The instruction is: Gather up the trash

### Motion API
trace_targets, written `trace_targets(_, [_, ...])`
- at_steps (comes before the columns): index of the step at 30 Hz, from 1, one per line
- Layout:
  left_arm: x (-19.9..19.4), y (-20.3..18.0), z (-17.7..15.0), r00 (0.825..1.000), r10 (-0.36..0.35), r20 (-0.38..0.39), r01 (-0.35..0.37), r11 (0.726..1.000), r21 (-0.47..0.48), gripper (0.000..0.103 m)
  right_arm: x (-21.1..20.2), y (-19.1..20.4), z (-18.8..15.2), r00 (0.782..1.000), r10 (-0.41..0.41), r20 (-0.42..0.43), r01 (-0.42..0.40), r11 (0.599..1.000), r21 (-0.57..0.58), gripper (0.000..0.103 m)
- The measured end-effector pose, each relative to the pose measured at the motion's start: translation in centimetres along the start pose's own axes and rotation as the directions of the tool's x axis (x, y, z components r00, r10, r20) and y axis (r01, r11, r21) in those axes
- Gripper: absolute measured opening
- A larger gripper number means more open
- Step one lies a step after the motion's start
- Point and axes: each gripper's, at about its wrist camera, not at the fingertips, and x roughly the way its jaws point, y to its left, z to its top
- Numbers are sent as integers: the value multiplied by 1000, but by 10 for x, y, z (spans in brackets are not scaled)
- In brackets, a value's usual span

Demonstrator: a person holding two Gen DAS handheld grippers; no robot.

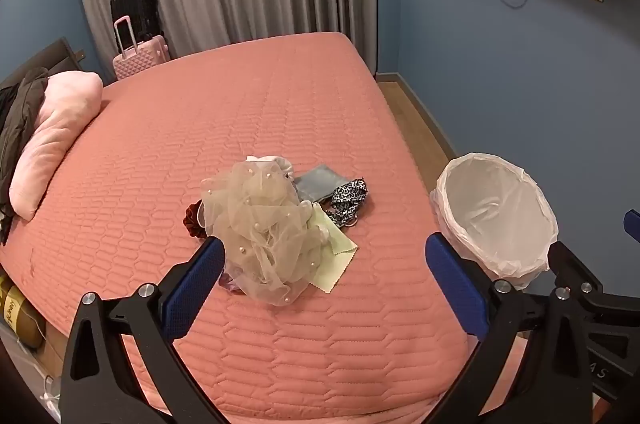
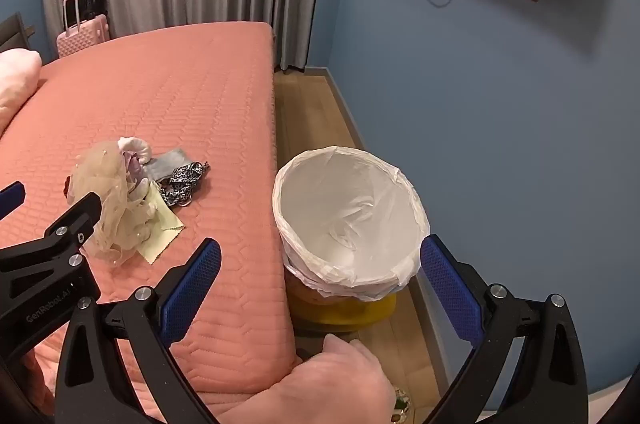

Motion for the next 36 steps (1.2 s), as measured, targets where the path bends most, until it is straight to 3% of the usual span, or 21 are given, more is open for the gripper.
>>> trace_targets(36, [-11, 1, 3, 999, 14, 34, -13, 1000, -19, 96, -6, -13, 0, 1000, -18, 4, 17, 1000, 16, 97])
